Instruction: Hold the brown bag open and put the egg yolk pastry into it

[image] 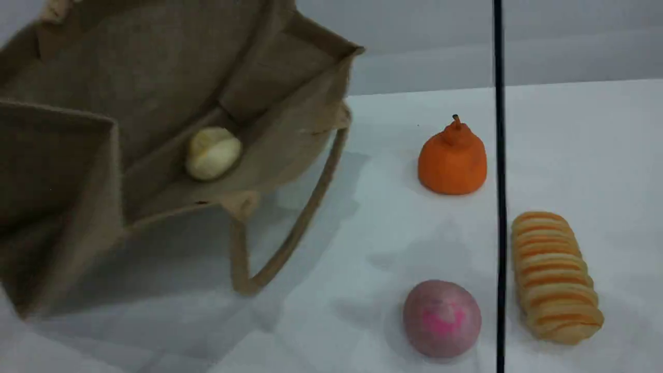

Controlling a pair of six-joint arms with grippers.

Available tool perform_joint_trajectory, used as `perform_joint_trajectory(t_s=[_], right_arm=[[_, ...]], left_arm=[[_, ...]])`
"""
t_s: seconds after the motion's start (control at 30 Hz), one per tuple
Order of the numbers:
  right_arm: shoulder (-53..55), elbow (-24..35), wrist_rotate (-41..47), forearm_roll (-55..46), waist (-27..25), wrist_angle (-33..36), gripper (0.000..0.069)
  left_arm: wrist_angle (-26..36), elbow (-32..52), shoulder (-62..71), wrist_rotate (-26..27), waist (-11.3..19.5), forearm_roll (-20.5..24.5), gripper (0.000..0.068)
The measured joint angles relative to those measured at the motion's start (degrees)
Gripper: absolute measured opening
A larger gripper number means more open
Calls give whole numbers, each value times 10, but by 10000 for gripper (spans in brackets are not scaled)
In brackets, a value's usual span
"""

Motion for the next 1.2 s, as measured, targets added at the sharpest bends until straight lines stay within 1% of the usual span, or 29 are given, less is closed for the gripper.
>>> perform_joint_trajectory(t_s=[0.1,0.27,0.37,0.53,0.7,0.8,0.87,0.9,1.0,1.07,1.13,1.2], right_arm=[[-35,0,38,-48,0,13,517],[-106,0,140,-161,0,47,517],[-152,0,206,-237,0,67,517],[-229,0,296,-334,0,104,517],[-286,0,343,-377,0,162,517],[-315,0,365,-398,0,193,517],[-332,0,383,-414,0,209,517],[-339,0,390,-423,0,208,517],[-362,7,409,-430,0,206,517],[-377,17,420,-430,0,206,517],[-389,29,427,-433,0,206,517],[-401,49,432,-435,0,205,517]], left_arm=[[-2,22,12,0,-2,-2,88],[-12,93,16,2,-15,-3,88],[-59,144,18,14,-28,-3,88],[-151,231,18,29,-60,-3,88],[-250,304,18,28,-90,-3,92],[-289,329,21,28,-104,1,116],[-301,331,24,29,-107,1,155],[-306,331,25,29,-108,3,185],[-300,331,31,29,-108,4,302],[-293,332,35,29,-108,9,393],[-293,332,37,29,-108,20,468],[-283,332,38,29,-108,28,525]])
